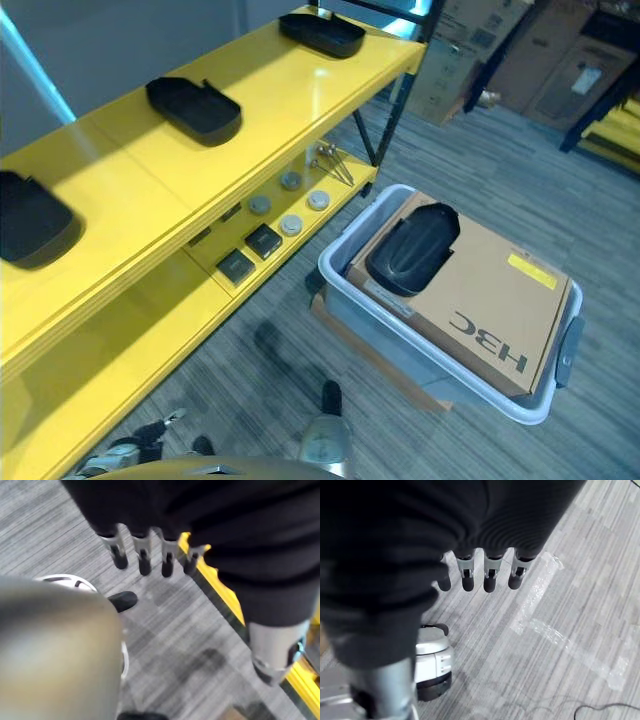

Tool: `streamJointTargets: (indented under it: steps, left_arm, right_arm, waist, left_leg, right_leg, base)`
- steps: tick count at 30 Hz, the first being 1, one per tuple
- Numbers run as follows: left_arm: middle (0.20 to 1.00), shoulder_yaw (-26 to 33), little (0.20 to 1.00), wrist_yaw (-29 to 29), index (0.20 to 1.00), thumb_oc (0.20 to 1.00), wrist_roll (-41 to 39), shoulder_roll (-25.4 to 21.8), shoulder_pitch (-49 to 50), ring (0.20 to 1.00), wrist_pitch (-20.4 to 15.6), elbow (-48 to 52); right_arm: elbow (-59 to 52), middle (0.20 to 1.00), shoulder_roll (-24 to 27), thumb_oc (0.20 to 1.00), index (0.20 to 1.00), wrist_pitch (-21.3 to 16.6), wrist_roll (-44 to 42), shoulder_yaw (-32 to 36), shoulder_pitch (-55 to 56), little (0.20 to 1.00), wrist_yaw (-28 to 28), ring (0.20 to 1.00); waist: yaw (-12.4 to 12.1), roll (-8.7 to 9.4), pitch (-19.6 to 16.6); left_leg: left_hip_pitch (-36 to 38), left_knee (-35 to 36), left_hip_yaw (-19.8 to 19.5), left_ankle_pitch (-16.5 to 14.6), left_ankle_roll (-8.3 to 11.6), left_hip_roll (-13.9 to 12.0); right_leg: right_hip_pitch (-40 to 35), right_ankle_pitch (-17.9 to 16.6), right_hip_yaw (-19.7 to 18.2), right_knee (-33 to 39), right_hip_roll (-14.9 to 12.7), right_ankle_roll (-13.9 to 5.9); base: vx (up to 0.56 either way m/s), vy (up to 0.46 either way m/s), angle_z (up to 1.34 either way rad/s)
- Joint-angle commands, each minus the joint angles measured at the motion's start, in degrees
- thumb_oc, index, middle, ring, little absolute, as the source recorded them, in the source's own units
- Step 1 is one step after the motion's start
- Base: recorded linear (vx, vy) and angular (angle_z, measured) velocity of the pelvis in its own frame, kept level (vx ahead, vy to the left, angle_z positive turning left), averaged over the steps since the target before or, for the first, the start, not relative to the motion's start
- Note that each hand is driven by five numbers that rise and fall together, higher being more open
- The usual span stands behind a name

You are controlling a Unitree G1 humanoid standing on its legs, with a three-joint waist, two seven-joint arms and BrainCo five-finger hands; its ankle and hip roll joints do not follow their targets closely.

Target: Move parts from the plastic box to the shelf.

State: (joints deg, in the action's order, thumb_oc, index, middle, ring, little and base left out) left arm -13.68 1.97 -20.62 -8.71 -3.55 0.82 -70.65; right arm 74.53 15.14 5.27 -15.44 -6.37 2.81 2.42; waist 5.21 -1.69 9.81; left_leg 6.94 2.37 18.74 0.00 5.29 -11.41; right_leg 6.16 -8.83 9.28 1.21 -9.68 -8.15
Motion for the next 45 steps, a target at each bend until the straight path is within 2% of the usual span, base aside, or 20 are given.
streamJointTargets:
  steps: [1, 3, 4, 5, 7, 8, 10, 11, 14, 15, 20, 25, 28, 30, 34, 41, 44, 45]
  left_arm:
    - [1.0, 0.1, 1.0, 4.2, 1.0, 1.0, 1.5, -3.1, -1.5, 1.0, -2.9, 0.7]
    - [1.0, 0.1, 1.0, 5.8, 1.0, 1.0, -0.1, -3.2, -1.2, 1.0, -3.8, 1.7]
    - [1.0, 0.1, 1.0, 6.2, 1.0, 1.0, -1.0, -3.3, -1.1, 1.0, -4.1, 2.2]
    - [1.0, 0.3, 1.0, 6.9, 1.0, 1.0, -1.3, -3.3, -1.2, 1.0, -4.7, 3.1]
    - [1.0, 0.6, 1.0, 7.4, 1.0, 1.0, -0.9, -3.2, -1.8, 1.0, -5.5, 4.3]
    - [1.0, 0.6, 1.0, 7.1, 1.0, 1.0, -1.1, -3.1, -2.2, 1.0, -5.4, 4.7]
    - [1.0, 0.4, 1.0, 6.7, 1.0, 1.0, 0.1, -2.8, -2.1, 1.0, -6.0, 4.7]
    - [1.0, 0.1, 1.0, 6.3, 1.0, 1.0, 1.5, -2.5, -1.8, 1.0, -6.5, 4.5]
    - [1.0, -0.9, 1.0, 5.9, 1.0, 1.0, 2.8, -2.4, -1.1, 1.0, -6.8, 3.8]
    - [1.0, -1.6, 1.0, 5.9, 1.0, 1.0, 3.3, -2.4, -0.7, 1.0, -7.0, 3.0]
    - [1.0, -3.4, 1.0, 5.2, 1.0, 1.0, 6.2, -2.2, -1.2, 1.0, -6.7, 0.6]
    - [1.0, -4.1, 1.0, 5.1, 1.0, 1.0, 6.4, -2.7, -2.3, 1.0, -6.5, -0.3]
    - [1.0, -3.6, 1.0, 5.3, 1.0, 1.0, 5.8, -3.5, -2.4, 1.0, -6.6, -0.3]
    - [1.0, -2.0, 1.0, 4.6, 1.0, 1.0, 3.1, -4.5, -2.4, 1.0, -6.5, -0.3]
    - [1.0, -1.1, 1.0, 4.6, 1.0, 1.0, 3.0, -4.9, -2.1, 1.0, -5.9, 0.2]
    - [1.0, -0.8, 1.0, 3.9, 1.0, 1.0, 1.3, -4.5, -1.9, 1.0, -4.1, 1.2]
    - [1.0, -1.1, 1.0, 3.7, 1.0, 1.0, 0.3, -3.4, -0.9, 1.0, -4.7, 1.7]
    - [1.0, -1.0, 1.0, 3.7, 1.0, 1.0, 0.3, -3.3, -0.8, 1.0, -4.4, 2.0]
  right_arm:
    - [0.2, 1.0, -2.3, 1.0, 1.0, -1.2, -1.3, -1.1, -2.3, 1.0, -0.1, 1.0]
    - [-0.4, 1.0, -1.5, 1.0, 1.0, -0.9, -2.7, -1.1, -2.3, 1.0, -0.2, 1.0]
    - [-0.8, 1.0, -0.9, 1.0, 1.0, -0.5, -3.2, -1.0, -2.4, 1.0, 0.0, 1.0]
    - [-1.5, 1.0, 0.1, 1.0, 1.0, -0.1, -3.1, -0.9, -2.5, 1.0, 0.5, 1.0]
    - [-2.2, 1.0, 1.4, 1.0, 1.0, 0.2, -2.4, -1.3, -3.0, 1.0, 0.9, 1.0]
    - [-2.4, 1.0, 2.1, 1.0, 1.0, 0.8, -2.9, -1.7, -3.4, 1.0, 0.5, 1.0]
    - [-1.9, 1.0, 2.8, 1.0, 1.0, 0.9, -5.4, -1.7, -4.2, 1.0, -0.3, 1.0]
    - [-1.4, 1.0, 3.3, 1.0, 1.0, 0.9, -6.8, -1.1, -4.8, 1.0, -0.1, 1.0]
    - [-1.0, 1.0, 3.8, 1.0, 1.0, 1.1, -8.0, -1.0, -5.5, 1.0, 0.0, 1.0]
    - [-1.1, 1.0, 3.7, 1.0, 1.0, 1.6, -9.0, -1.6, -6.2, 1.0, -0.1, 1.0]
    - [-0.7, 1.0, 2.9, 1.0, 1.0, 2.3, -10.3, -1.4, -5.8, 1.0, 0.0, 1.0]
    - [-0.3, 1.0, 0.4, 1.0, 1.0, 2.8, -8.6, -1.5, -4.4, 1.0, -1.4, 1.0]
    - [0.0, 1.0, -1.0, 1.0, 1.0, 2.0, -10.8, -0.7, -3.6, 1.0, -2.8, 1.0]
    - [0.9, 1.0, -1.3, 1.0, 1.0, 0.7, -5.8, 0.4, -3.0, 1.0, -2.7, 1.0]
    - [1.4, 1.0, -0.9, 1.0, 1.0, 0.1, -4.1, 0.2, -3.1, 1.0, -2.1, 1.0]
    - [-0.3, 1.0, 0.5, 1.0, 1.0, -0.9, -6.9, -0.3, -4.3, 1.0, -1.6, 1.0]
    - [-1.5, 1.0, 1.3, 1.0, 1.0, -0.3, -6.6, -0.6, -5.2, 1.0, -1.7, 1.0]
    - [-2.0, 1.0, 1.6, 1.0, 1.0, 0.2, -6.3, -0.8, -5.4, 1.0, -1.7, 1.0]
  waist:
    - [0.0, 3.42, 1.1]
    - [0.6, 3.12, 1.0]
    - [0.7, 3.0, 1.3]
    - [0.5, 2.97, 2.1]
    - [0.0, 2.97, 3.2]
    - [-0.5, 2.83, 3.4]
    - [-1.4, 2.46, 3.4]
    - [-2.3, 2.12, 3.3]
    - [-3.9, 1.7, 2.9]
    - [-4.7, 1.39, 2.2]
    - [-3.9, 1.12, 1.0]
    - [-2.5, 1.3, 1.2]
    - [-2.2, 1.46, 1.5]
    - [-2.3, 1.34, 1.2]
    - [-2.9, 1.49, 0.7]
    - [-2.9, 1.48, -0.9]
    - [-2.6, 1.87, -0.2]
    - [-2.7, 1.92, 0.3]
  left_leg:
    - [-2.5, -3.5, -4.0, -2.5, -4.46, 5.0]
    - [-1.7, -4.9, -4.6, -2.4, -3.35, 3.4]
    - [-2.7, -7.7, -5.5, -0.7, -2.55, 2.2]
    - [-5.4, -14.0, -7.8, 2.7, -1.76, 0.8]
    - [-9.2, -20.3, -11.1, 5.4, -1.33, 1.0]
    - [-11.1, -20.8, -13.3, 5.4, -1.28, 2.2]
    - [-12.0, -17.6, -15.2, 4.4, -1.66, 4.6]
    - [-11.8, -12.9, -16.9, 3.5, -1.85, 6.3]
    - [-11.5, -6.3, -21.3, 3.9, -2.22, 8.5]
    - [-10.8, -3.1, -24.6, 4.1, -2.93, 10.2]
    - [-9.3, -0.6, -24.4, 3.7, -3.79, 11.2]
    - [-8.3, -0.8, -21.8, 1.7, -5.87, 13.1]
    - [-8.2, -1.7, -20.0, 0.7, -6.49, 13.3]
    - [-7.7, -1.7, -17.7, 0.5, -6.88, 12.6]
    - [-7.0, -1.6, -16.2, 0.2, -6.53, 12.0]
    - [-5.3, -1.1, -15.5, 0.7, -4.94, 8.7]
    - [-7.3, -7.7, -15.6, -0.4, -4.39, 7.6]
    - [-9.1, -10.8, -15.8, 0.6, -3.96, 7.1]
  right_leg:
    - [-1.1, -2.5, 0.1, 1.3, -4.9, -2.0]
    - [-1.4, -0.9, -0.3, 0.3, -3.4, -0.48]
    - [-2.0, -0.2, -0.7, 0.0, -2.3, 0.56]
    - [-3.1, 0.9, -1.3, -0.4, -0.7, 2.34]
    - [-4.5, 1.7, -2.3, -0.2, 0.7, 4.26]
    - [-5.0, 1.9, -3.3, 0.3, 1.2, 4.63]
    - [-5.3, 2.1, -4.7, 0.8, 1.7, 4.38]
    - [-5.8, 2.3, -5.8, 1.3, 2.0, 4.04]
    - [-6.3, 2.4, -7.4, 2.3, 2.7, 3.87]
    - [-6.0, 2.5, -8.7, 2.8, 3.6, 3.9]
    - [-5.1, 2.3, -9.1, 3.6, 4.2, 3.63]
    - [-2.3, 0.3, -10.2, 3.0, 2.9, 1.98]
    - [-1.4, -0.3, -9.2, 2.3, 1.9, 1.18]
    - [-1.7, 0.3, -7.6, 1.4, 1.5, 0.97]
    - [-2.7, 0.2, -5.5, 2.5, 1.2, 0.93]
    - [-5.3, 2.6, -4.8, 3.1, 2.9, 2.65]
    - [-5.5, 3.3, -4.7, 2.0, 3.2, 4.36]
    - [-5.5, 3.4, -4.7, 1.5, 3.4, 4.98]
  base:
    - [0.09, -0.352, -0.27]
    - [0.09, -0.262, -0.07]
    - [0.09, -0.262, -0.16]
    - [0.09, -0.289, -0.22]
    - [0.07, -0.167, -0.32]
    - [0.06, -0.016, -0.33]
    - [0.08, 0.079, -0.44]
    - [0.1, 0.141, -0.58]
    - [0.1, 0.169, -0.6]
    - [0.06, 0.17, -1.11]
    - [0.03, 0.191, -0.68]
    - [0.01, 0.181, -0.3]
    - [0.01, 0.077, -0.4]
    - [0.03, -0.006, -0.39]
    - [0.06, -0.087, -0.38]
    - [0.1, -0.232, -0.03]
    - [0.07, -0.238, -0.03]
    - [0.04, -0.186, 0.06]
